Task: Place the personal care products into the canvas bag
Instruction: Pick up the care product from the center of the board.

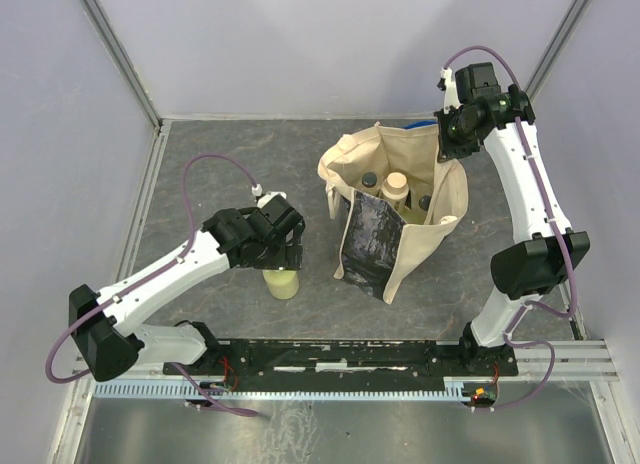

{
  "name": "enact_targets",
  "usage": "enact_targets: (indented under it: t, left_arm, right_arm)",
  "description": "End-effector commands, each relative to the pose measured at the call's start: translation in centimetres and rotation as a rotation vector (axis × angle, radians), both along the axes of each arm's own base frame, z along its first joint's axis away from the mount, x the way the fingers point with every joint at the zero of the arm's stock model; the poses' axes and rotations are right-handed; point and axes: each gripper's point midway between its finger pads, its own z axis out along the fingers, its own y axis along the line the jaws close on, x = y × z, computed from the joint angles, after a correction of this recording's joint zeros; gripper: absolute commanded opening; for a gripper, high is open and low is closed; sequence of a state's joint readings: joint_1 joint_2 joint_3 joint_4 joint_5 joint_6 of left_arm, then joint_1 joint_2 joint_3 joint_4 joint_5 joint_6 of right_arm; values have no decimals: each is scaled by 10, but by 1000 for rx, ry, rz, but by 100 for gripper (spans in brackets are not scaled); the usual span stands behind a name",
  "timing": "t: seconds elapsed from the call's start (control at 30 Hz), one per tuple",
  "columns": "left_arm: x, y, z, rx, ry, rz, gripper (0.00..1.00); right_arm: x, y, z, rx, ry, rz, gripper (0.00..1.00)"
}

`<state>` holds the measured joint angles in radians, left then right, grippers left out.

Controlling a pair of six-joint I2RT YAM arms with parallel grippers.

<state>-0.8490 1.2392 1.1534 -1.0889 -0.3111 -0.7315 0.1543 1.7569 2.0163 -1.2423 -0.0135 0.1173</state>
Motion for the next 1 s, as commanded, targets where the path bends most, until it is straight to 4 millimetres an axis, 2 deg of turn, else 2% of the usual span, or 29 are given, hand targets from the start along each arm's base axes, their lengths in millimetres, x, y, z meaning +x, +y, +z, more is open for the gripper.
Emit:
enact_targets:
  t: [0.0, 0.13, 0.17, 0.23, 0.3, 0.4, 0.47, 0.57, 0.67, 0.77, 0.87, 0.97]
  left_arm:
    - [3, 0, -4, 1, -13, 21, 100]
    - [1, 3, -4, 3, -11, 32, 100]
    - [1, 3, -5, 7, -10, 33, 96]
    - [2, 2, -7, 13, -6, 28, 81]
    - [3, -1, -8, 13, 2, 24, 59]
    - [2, -4, -9, -1, 11, 27, 31]
    - [1, -5, -10, -6, 17, 29, 19]
    - [-1, -2, -13, 2, 22, 31, 5]
    - [4, -3, -7, -5, -7, 27, 3]
    - [16, -12, 10, -44, -75, 3, 3]
    - [28, -14, 33, -50, -146, -22, 3]
    - [42, -16, 67, -48, -229, -46, 3]
  right_arm:
    - [-2, -10, 18, -39, -58, -8, 0]
    - [-3, -10, 15, -41, -50, -7, 0]
    - [-3, -10, 15, -38, -51, -5, 0]
    - [-3, -10, 13, -37, -49, -2, 0]
    - [-4, -9, 12, -37, -47, -2, 0]
    - [-4, -10, 13, -39, -48, -2, 0]
    - [-4, -10, 14, -39, -50, -2, 0]
    - [-4, -10, 14, -39, -51, 2, 0]
    - [-4, -9, 11, -38, -44, 5, 0]
    - [-4, -9, 10, -36, -40, 7, 0]
    - [-4, -9, 9, -40, -37, 11, 0]
    - [-4, -10, 8, -49, -35, 13, 0]
